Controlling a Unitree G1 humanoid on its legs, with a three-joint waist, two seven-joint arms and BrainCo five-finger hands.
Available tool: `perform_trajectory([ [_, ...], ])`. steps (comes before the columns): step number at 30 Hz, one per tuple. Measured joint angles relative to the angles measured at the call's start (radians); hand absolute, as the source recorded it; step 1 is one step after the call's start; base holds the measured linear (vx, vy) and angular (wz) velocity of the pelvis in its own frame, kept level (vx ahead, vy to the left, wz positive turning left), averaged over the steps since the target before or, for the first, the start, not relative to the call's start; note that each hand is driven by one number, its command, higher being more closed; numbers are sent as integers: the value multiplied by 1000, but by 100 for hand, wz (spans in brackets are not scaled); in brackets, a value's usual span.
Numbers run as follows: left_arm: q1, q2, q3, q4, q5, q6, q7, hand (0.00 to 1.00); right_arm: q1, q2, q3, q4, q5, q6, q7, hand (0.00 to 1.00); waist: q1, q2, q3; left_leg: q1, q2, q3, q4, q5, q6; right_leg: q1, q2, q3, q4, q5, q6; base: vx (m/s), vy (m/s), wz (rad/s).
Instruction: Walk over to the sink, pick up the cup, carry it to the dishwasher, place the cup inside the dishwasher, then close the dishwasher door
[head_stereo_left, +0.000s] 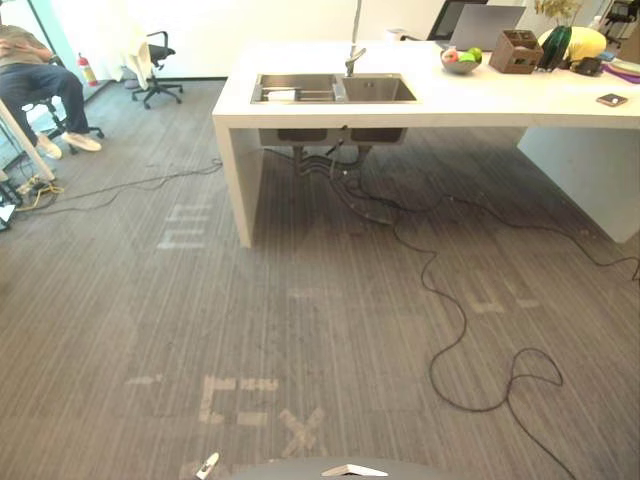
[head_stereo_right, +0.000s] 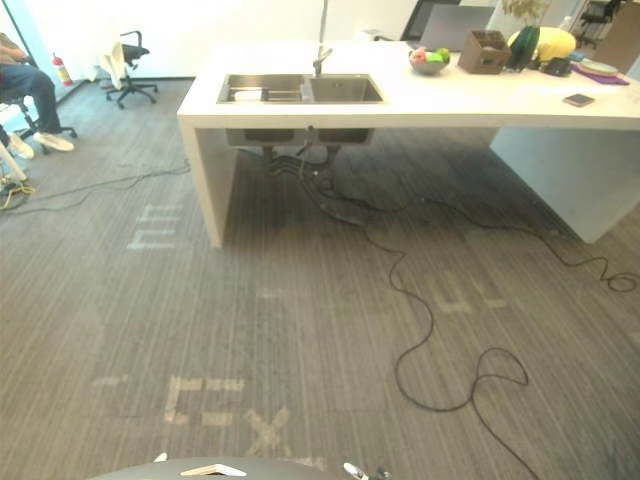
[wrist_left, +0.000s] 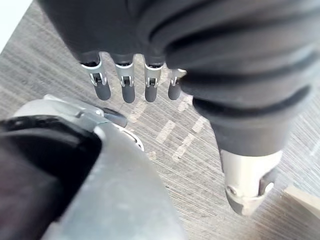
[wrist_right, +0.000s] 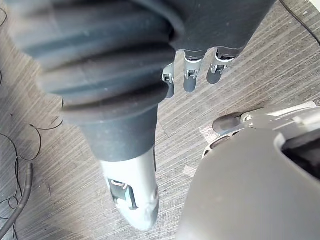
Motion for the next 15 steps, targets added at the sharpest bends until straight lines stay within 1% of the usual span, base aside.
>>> perform_trajectory([
  [3, -1, 2, -2, -1, 37, -17, 2, 0, -14, -5, 0, 23, -38, 2, 42, 0, -6, -3, 4, -12, -1, -3, 0, -3, -6, -3, -1, -3, -1, -1, -4, -93, -7, 3],
  [5, -6, 3, -3, 0, 77, -29, 22, 0, -17, -7, 8, 24, -39, 4, 68, 0, -8, -7, 8, -12, -2, -4, 0, -3, -6, -4, -2, -3, -1, 0, -5, -49, 2, -2],
  [7, -7, 4, -4, 0, 102, -39, 22, 0, -18, -9, 13, 25, -39, 6, 82, 0, -10, -8, 8, -13, -4, -5, 0, -4, -5, -5, -3, -3, -1, 0, -5, 0, 0, 0],
  [9, -9, 5, -5, 0, 120, -40, 27, 0, -20, -10, 17, 28, -39, 6, 84, 0, -11, -10, 8, -13, -5, -6, 0, -6, -3, -5, -4, -3, -1, 0, -4, 0, 0, 0],
  [11, -15, 5, -6, 0, 155, -40, 58, 0, -25, -10, 18, 34, -52, -5, 79, 0, -12, -13, 12, -13, -5, -5, 0, -10, -3, -6, -4, -3, -1, 3, 1, 44, 1, -1],
  [14, -22, 12, -33, 7, 199, -38, 129, 0, -37, -11, 32, 39, -117, -26, 71, 0, -14, -21, 22, -12, -5, -4, 0, -9, 0, -6, -2, -3, 0, 6, -4, 41, -7, 0],
  [15, -24, 13, -37, 8, 205, -38, 139, 0, -41, -13, 41, 47, -117, -26, 70, 0, -15, -23, 23, -12, -5, -4, 0, -7, 3, -7, -2, -3, 0, 6, -4, 50, -13, 0],
])
